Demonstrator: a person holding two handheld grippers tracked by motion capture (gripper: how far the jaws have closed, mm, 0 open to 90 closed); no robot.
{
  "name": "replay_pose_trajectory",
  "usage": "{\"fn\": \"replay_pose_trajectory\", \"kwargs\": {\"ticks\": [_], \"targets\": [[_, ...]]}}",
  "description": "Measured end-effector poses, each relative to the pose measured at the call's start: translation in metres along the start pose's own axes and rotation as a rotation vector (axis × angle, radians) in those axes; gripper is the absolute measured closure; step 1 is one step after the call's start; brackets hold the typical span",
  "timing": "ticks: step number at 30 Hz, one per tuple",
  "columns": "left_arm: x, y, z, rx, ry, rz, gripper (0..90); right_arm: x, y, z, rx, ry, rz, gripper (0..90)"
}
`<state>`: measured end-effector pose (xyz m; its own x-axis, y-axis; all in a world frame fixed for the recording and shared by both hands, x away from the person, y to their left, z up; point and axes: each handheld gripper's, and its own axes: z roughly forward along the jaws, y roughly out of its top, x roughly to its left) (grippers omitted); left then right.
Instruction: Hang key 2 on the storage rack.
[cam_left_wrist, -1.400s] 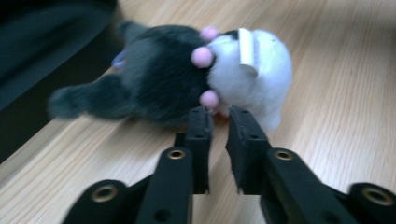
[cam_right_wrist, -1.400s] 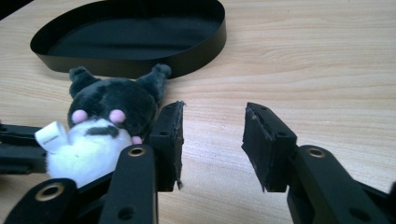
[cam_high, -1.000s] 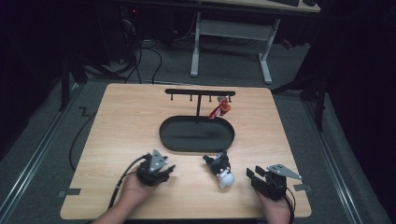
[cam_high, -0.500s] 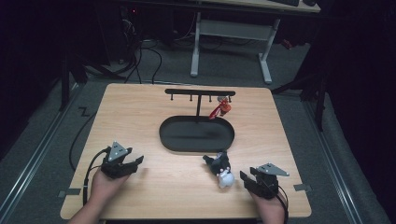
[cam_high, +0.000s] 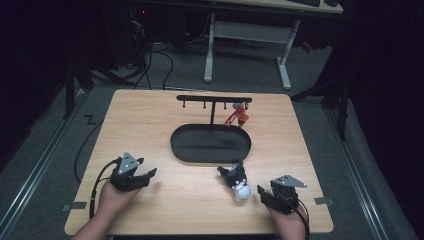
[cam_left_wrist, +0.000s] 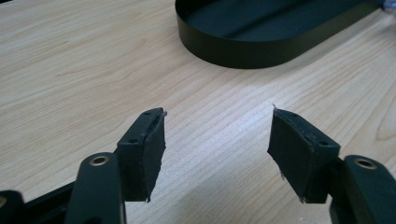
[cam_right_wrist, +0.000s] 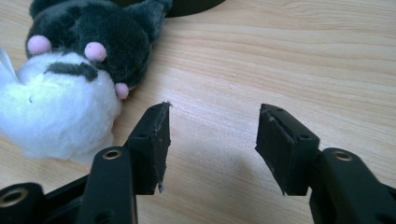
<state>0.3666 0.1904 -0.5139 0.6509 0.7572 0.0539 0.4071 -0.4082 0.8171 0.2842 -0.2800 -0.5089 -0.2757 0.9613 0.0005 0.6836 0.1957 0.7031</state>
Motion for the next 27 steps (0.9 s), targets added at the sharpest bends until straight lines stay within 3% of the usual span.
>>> {"fn": "replay_pose_trajectory", "kwargs": {"ticks": [4,10,16,23,27], "targets": [[-0.001,0.000,0.001,-0.004,0.002,-0.001,34.0,0.007,0.006,0.000,0.049,-0.031,-0.083,43.3],[0.002,-0.001,0.000,-0.005,0.002,-0.007,33.6,0.014,0.011,0.003,0.098,-0.055,-0.114,41.1],[0.001,0.000,0.001,-0.006,-0.009,-0.014,32.3,0.012,0.017,0.002,0.119,-0.037,-0.091,39.1],[-0.002,0.000,0.001,-0.008,-0.036,-0.001,32.1,0.019,0.032,-0.002,0.211,-0.054,-0.160,34.8],[-0.003,0.001,0.000,-0.016,-0.042,0.001,32.1,0.016,0.038,-0.003,0.251,-0.029,-0.136,34.7]]}}
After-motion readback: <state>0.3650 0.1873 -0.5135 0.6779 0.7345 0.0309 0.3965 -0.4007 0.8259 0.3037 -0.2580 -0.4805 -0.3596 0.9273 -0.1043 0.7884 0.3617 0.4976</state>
